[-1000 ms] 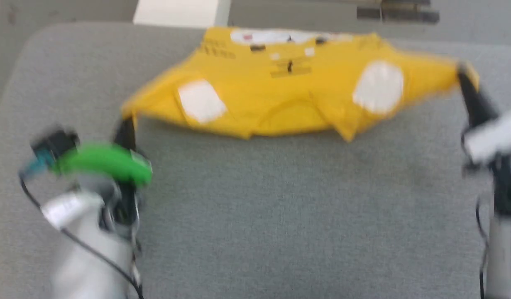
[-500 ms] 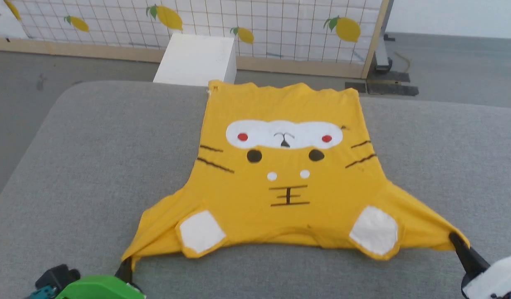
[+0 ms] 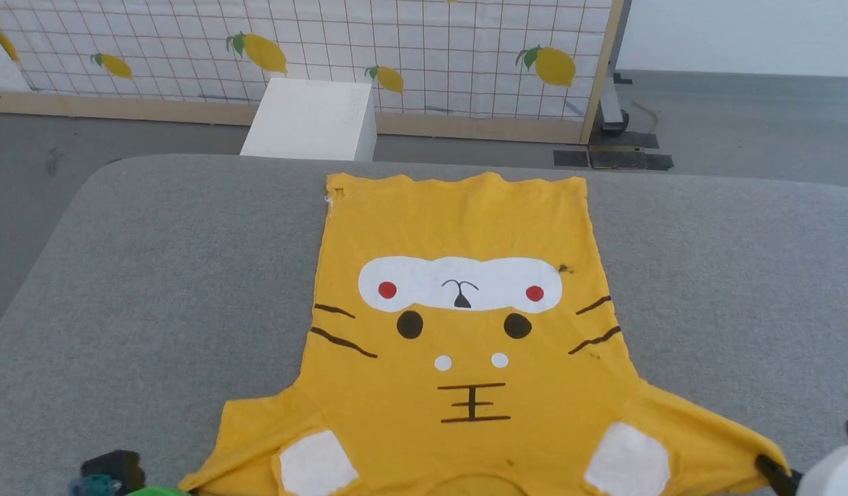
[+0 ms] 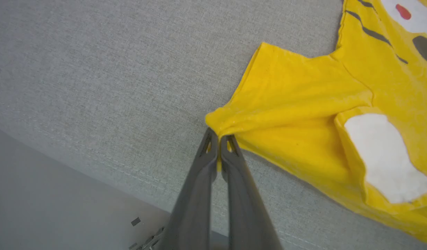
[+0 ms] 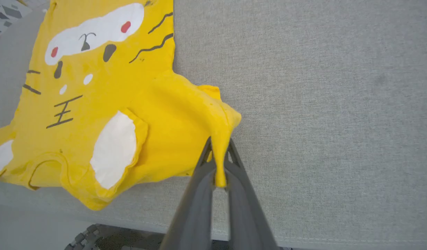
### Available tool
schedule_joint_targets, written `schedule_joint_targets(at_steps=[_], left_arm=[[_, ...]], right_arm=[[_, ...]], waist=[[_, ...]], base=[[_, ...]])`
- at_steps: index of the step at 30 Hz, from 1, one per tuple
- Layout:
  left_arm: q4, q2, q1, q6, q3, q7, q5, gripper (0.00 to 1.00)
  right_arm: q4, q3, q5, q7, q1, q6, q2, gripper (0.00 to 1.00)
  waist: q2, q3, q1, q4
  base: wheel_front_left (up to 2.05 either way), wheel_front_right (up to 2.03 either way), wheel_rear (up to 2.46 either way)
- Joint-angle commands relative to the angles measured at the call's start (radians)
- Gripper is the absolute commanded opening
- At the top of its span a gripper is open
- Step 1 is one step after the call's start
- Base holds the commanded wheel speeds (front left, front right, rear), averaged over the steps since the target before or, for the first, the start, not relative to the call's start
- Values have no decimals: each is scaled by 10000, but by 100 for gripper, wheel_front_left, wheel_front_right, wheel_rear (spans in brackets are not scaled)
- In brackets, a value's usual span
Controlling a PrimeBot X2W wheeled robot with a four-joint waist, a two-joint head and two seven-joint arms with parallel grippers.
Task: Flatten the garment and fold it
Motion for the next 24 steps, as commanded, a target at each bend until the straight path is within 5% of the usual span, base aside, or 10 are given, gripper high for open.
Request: schedule_joint_targets(at_steps=[1, 8, 19, 20, 21, 22, 24], left_arm=[[1, 48, -183, 16, -197, 113, 154, 0], [509, -266, -710, -185, -590, 133, 145, 0], [857, -453, -1085, -406, -568, -160, -40, 0], [852, -471, -1085, -403, -541, -182, -73, 0], [846, -484, -1069, -392, -508, -201, -108, 0], [836, -484, -1053, -379, -488, -211, -123, 0], [782, -521, -1028, -365, -429, -251, -197, 0]], right_arm=[[-49, 313, -331, 248, -119, -11, -164, 0], [1086, 2022, -2045, 1048, -973, -11, -661, 0], [3326, 2605, -2324, 947, -1375, -11, -639, 0], [3313, 2586, -2250, 817, -1398, -11, -617, 21], [3310, 2574, -2084, 785, -1377, -11, -590, 78], [3260, 2516, -1965, 784, -1353, -11, -590, 100], [2963, 2278, -1761, 658, -1318, -11, -629, 100]], waist=[[0, 121, 1, -43], [0, 367, 1, -102], [0, 588, 1, -2], [0, 576, 1, -15], [0, 548, 1, -42], [0, 531, 1, -64], [0, 494, 1, -96]], base=[[0, 0, 0], [0, 0, 0], [0, 0, 0], [0, 0, 0], [0, 0, 0], [0, 0, 0], [0, 0, 0]])
